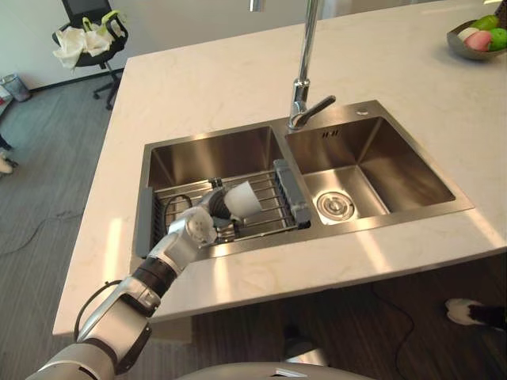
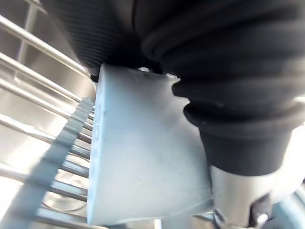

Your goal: Walk over to the sink, pick up the cup, carry it to the dishwasher, place the cup inside the dishwasher, then close the dishwasher door

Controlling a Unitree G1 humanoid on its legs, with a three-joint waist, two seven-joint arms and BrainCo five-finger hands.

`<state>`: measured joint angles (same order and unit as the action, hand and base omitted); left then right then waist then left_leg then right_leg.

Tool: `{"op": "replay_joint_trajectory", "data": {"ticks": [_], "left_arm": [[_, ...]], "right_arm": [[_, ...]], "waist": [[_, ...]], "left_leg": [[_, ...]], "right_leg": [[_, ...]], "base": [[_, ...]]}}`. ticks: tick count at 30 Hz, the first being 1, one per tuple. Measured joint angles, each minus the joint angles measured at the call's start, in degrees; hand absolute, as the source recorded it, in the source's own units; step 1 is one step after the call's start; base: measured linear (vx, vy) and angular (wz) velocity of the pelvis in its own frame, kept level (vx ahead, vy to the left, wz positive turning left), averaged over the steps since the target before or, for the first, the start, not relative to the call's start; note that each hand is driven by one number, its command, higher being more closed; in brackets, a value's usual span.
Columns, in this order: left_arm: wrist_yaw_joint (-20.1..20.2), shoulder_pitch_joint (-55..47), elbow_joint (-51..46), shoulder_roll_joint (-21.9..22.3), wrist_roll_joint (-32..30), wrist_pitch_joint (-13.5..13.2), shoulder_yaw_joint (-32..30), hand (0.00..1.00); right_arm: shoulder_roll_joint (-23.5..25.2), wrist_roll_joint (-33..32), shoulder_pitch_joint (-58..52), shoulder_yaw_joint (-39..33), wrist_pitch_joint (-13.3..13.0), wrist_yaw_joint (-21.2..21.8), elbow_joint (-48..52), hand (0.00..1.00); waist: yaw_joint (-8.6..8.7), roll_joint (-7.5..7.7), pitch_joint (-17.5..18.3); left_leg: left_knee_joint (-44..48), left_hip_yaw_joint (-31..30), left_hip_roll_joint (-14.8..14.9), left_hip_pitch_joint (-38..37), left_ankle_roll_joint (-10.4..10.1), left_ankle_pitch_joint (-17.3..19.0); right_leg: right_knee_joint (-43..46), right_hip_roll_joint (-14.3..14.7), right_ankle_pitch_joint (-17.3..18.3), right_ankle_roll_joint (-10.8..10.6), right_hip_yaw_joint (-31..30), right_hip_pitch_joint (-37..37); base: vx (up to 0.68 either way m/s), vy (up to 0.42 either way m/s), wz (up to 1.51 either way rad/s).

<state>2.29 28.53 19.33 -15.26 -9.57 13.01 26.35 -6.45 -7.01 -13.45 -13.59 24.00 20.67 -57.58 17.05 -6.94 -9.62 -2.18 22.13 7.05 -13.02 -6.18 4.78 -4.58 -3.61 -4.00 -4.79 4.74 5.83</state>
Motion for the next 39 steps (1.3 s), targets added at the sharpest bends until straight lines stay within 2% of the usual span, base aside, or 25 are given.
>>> {"op": "replay_joint_trajectory", "data": {"ticks": [2, 4, 5, 7, 8, 10, 12, 15, 18, 20, 21, 22, 25, 28, 31, 33, 35, 36, 37, 39], "left_arm": [[-1.8, -2.2, -5.0, 0.0, 8.0, -1.6, -1.9, 1.00], [-4.5, -4.3, -9.7, 0.1, 15.6, -4.9, -4.6, 1.00], [-5.1, -4.6, -10.6, 0.2, 17.5, -5.9, -5.5, 1.00], [-7.3, -6.8, -14.6, 1.2, 24.9, -9.9, -10.1, 1.00], [-7.9, -7.7, -16.0, 1.5, 26.8, -10.9, -11.2, 1.00], [-8.2, -11.7, -22.1, 2.0, 33.1, -14.8, -15.0, 1.00], [-8.0, -14.5, -26.8, 2.5, 36.8, -16.8, -16.5, 1.00], [-7.7, -19.8, -36.3, 3.6, 38.7, -23.3, -17.8, 1.00], [-7.6, -21.5, -40.0, 4.8, 38.6, -28.5, -19.3, 1.00], [-7.7, -21.5, -40.4, 5.4, 38.5, -31.1, -21.1, 1.00], [-7.7, -21.6, -40.6, 5.5, 38.6, -31.5, -21.8, 1.00], [-8.1, -23.3, -43.5, 7.4, 37.5, -32.6, -21.8, 1.00], [-8.1, -23.3, -43.6, 7.4, 37.5, -32.6, -21.8, 1.00], [-8.1, -23.3, -43.7, 7.5, 37.5, -32.9, -21.8, 1.00], [-8.1, -23.2, -43.7, 8.2, 37.4, -33.0, -21.8, 1.00], [-8.0, -23.3, -43.5, 9.7, 37.4, -33.0, -21.6, 1.00], [-8.0, -23.3, -43.5, 9.7, 37.4, -33.0, -21.5, 1.00], [-8.0, -23.3, -43.4, 9.7, 36.8, -32.7, -21.5, 1.00], [-8.0, -23.4, -43.4, 9.6, 36.4, -32.4, -21.5, 1.00], [-8.3, -23.6, -43.6, 9.0, 35.8, -30.6, -20.7, 1.00]], "right_arm": [[-0.1, -0.5, -0.2, 0.1, 0.1, 0.0, -0.5, 0.00], [-0.4, -1.5, -0.6, 0.4, 0.8, -0.1, -0.9, 0.00], [-0.4, -2.1, -0.7, 0.5, 1.1, -0.1, -0.9, 0.00], [-0.8, -3.7, -1.2, 1.7, 1.3, -0.2, -1.0, 0.00], [-0.8, -4.1, -1.2, 1.7, 1.4, -0.2, -1.1, 0.00], [-0.9, -5.3, -1.6, 1.7, 1.4, -0.6, -1.4, 0.00], [-0.7, -7.2, -2.2, 1.6, 1.6, -1.5, -2.1, 0.00], [-0.8, -9.0, -2.8, 1.0, 2.5, -2.4, -2.5, 0.00], [-0.9, -9.1, -2.9, 0.1, 2.4, -2.4, -4.2, 0.00], [-0.9, -9.1, -3.0, -0.2, 2.4, -2.6, -4.5, 0.00], [-0.9, -9.1, -2.9, -0.2, 2.2, -2.6, -4.5, 0.00], [-1.0, -9.5, -3.1, 0.0, 1.0, -4.7, -6.4, 0.00], [-1.0, -9.5, -3.1, 0.0, 1.0, -4.7, -6.4, 0.00], [-1.1, -10.0, -3.9, 0.0, 0.9, -4.7, -6.3, 0.00], [-1.1, -15.9, -3.9, -0.2, 1.5, -5.9, -6.3, 0.00], [-0.3, -18.9, -4.5, -1.2, 3.0, -8.3, -6.3, 0.00], [0.6, -18.3, -4.6, -1.4, 4.8, -11.1, -6.4, 0.00], [1.3, -14.9, -4.3, -3.6, 5.2, -15.3, -6.3, 0.00], [1.3, -13.6, -4.3, -4.0, 5.3, -17.2, -6.3, 0.00], [0.7, -8.0, -2.7, -7.4, 4.9, -24.9, -6.5, 0.00]], "waist": [[-1.14, 0.01, 0.0], [-3.00, 0.07, 0.0], [-3.20, 0.11, 0.1], [-4.26, 0.23, 0.1], [-4.53, 0.26, 0.1], [-6.27, 0.65, 0.4], [-7.38, 1.47, 1.4], [-9.22, 3.12, 2.8], [-10.77, 4.10, 4.1], [-10.97, 4.32, 4.7], [-10.89, 4.31, 4.9], [-12.25, 5.15, 7.1], [-12.24, 5.31, 7.2], [-11.88, 5.52, 7.3], [-10.63, 5.55, 7.4], [-10.25, 5.36, 7.3], [-10.57, 5.18, 7.2], [-11.05, 4.88, 7.0], [-11.18, 4.83, 7.0], [-13.30, 4.63, 7.0]], "left_leg": [[0.0, -0.6, -0.1, 0.2, 0.2, -0.2], [0.0, -1.4, -0.2, 0.4, 0.3, -0.4], [0.0, -1.9, -0.3, 0.6, 0.4, -0.6], [-0.3, -3.4, -0.6, 1.2, 0.7, -1.3], [-0.4, -3.6, -0.6, 1.2, 0.7, -1.5], [-1.0, -4.4, -0.6, 1.1, 0.7, -2.1], [-1.1, -5.5, -0.6, 2.1, 0.8, -2.4], [-2.0, -6.4, -0.6, 2.3, 0.8, -3.1], [-2.2, -6.6, -0.7, 2.4, 0.8, -3.2], [-2.2, -7.1, -0.9, 2.5, 0.9, -3.3], [-2.2, -7.5, -1.1, 2.8, 1.0, -3.4], [-2.2, -8.1, -1.5, 3.1, 1.3, -3.6], [-2.2, -8.1, -1.5, 3.1, 1.3, -3.6], [-1.1, -7.6, -1.4, 3.3, 1.2, -3.1], [1.3, -8.5, -1.5, 6.0, 1.5, -2.2], [1.6, -10.0, -1.6, 6.8, 1.5, -2.3], [2.2, -11.4, -1.7, 7.7, 1.6, -2.3], [2.7, -12.9, -1.9, 8.8, 1.6, -2.3], [3.0, -13.7, -2.0, 9.3, 1.6, -2.3], [2.4, -15.1, -2.3, 10.5, 1.8, -3.0]], "right_leg": [[0.0, -0.2, 0.0, 0.0, 0.8, 0.2], [0.2, -0.4, 0.0, 0.0, 1.6, 0.3], [0.3, -0.6, 0.1, 0.1, 2.2, 0.3], [0.7, -1.0, 0.3, 0.1, 3.6, 0.3], [0.9, -1.0, 0.4, 0.2, 3.8, 0.3], [1.3, -1.1, 0.5, 0.1, 4.5, 0.3], [1.4, -1.2, 0.7, 0.0, 5.3, 0.2], [1.4, -1.2, 0.9, 0.0, 5.6, 0.2], [1.4, -1.2, 0.9, -0.1, 5.7, 0.3], [1.4, -1.4, 0.9, -0.1, 6.2, 0.4], [1.4, -1.5, 1.0, -0.2, 6.5, 0.3], [1.5, -2.0, 1.0, -0.2, 7.0, 0.3], [1.5, -2.0, 1.0, -0.2, 7.0, 0.3], [1.4, -1.9, 0.8, -0.2, 6.3, -0.6], [-0.4, -2.5, 0.0, -0.3, 7.8, -1.2], [-0.4, -3.0, 0.2, -0.3, 9.5, -0.9], [-0.5, -3.2, 0.5, -0.5, 11.0, -0.8], [-0.5, -3.4, 0.7, -0.6, 12.5, -0.7], [-0.5, -3.6, 0.9, -0.6, 13.3, -0.6], [0.0, -3.8, 0.9, -0.9, 15.2, -0.4]], "base": [[-0.04, -0.035, 0.19], [-0.06, -0.037, 0.17], [-0.08, -0.042, 0.28], [-0.09, -0.044, 0.32], [-0.08, -0.038, 0.22], [-0.07, -0.038, 0.16], [-0.08, -0.045, 0.27], [-0.04, -0.024, 0.17], [-0.02, -0.010, 0.05], [-0.02, -0.006, 0.11], [-0.02, -0.002, 0.10], [-0.01, -0.001, 0.06], [0.00, 0.000, 0.00], [0.00, 0.000, -0.11], [-0.02, -0.008, 0.12], [-0.01, -0.004, 0.36], [0.01, -0.010, 0.42], [0.00, -0.012, 0.46], [0.01, -0.012, 0.62], [0.04, -0.007, 0.48]]}}
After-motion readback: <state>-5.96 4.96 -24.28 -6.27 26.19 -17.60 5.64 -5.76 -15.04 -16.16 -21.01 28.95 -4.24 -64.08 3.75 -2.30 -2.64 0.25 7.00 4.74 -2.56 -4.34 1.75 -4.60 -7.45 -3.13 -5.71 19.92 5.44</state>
